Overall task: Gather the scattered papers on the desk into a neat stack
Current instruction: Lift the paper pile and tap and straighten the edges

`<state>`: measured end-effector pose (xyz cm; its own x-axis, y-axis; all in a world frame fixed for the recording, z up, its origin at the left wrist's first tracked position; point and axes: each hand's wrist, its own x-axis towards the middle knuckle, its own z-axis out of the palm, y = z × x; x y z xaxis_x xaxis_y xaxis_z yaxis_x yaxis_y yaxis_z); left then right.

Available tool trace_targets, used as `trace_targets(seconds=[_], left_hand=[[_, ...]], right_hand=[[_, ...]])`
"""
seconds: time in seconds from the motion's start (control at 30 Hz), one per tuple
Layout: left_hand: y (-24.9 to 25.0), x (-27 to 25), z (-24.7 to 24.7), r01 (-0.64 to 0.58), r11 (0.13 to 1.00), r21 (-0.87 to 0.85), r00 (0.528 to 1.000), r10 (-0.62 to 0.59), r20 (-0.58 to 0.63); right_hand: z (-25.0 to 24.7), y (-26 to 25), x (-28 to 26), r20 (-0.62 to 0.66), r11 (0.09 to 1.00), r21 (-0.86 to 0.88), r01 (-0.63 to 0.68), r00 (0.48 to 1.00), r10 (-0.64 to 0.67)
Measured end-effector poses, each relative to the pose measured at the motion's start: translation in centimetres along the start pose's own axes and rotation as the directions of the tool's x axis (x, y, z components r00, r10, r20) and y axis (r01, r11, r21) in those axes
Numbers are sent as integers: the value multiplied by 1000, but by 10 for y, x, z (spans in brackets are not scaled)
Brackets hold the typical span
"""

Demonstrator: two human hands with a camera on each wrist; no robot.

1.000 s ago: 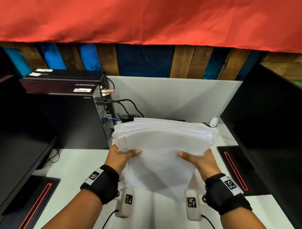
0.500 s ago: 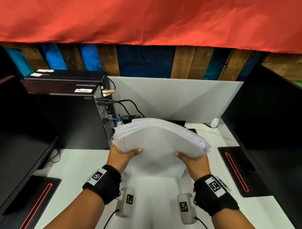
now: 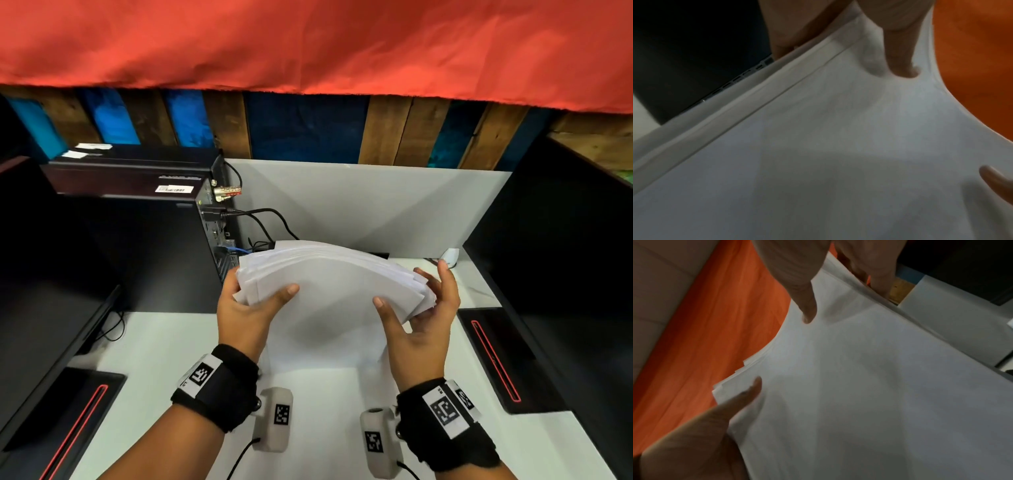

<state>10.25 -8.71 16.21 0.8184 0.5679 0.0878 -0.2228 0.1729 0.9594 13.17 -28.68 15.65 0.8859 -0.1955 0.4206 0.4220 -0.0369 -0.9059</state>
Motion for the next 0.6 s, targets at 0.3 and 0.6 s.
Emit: trace_targets(seconds=[0.3,0.6], left_hand=[[27,-2,7,-189,979,73,981,192,-33],[42,6,13,-261,930,259,965,262,32]], right_hand=[[-1,1,-5,128,908,-328,259,965,-229],[0,2,-6,116,895,-335,296,955,-272]])
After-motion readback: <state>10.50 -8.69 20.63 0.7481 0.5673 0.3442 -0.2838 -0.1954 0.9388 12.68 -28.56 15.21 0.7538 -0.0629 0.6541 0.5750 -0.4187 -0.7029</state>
